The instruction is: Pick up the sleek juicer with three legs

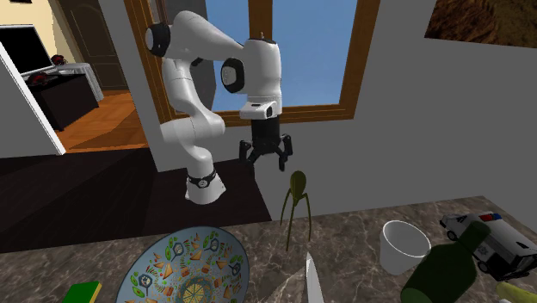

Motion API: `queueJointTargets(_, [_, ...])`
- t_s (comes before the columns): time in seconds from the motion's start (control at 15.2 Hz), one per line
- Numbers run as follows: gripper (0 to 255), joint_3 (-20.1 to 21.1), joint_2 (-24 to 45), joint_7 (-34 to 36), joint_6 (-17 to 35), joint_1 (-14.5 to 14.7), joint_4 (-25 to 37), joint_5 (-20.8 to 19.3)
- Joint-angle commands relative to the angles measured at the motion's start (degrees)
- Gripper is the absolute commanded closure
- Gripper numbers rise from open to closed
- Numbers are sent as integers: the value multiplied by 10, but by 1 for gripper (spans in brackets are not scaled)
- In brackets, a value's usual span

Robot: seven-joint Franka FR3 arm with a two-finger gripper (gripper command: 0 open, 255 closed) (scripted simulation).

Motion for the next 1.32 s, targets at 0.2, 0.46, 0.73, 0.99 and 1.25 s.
queueJointTargets(0.2, [0,54,61,31,86,15,-6,9])
queueJointTargets(0.46, [0,83,97,49,137,15,-14,6])
queueJointTargets(0.73, [0,94,114,58,172,11,-33,3])
queueJointTargets(0.99, [0,99,122,62,187,9,-40,1])
queueJointTargets(1.25, [255,99,123,61,187,8,-39,0])
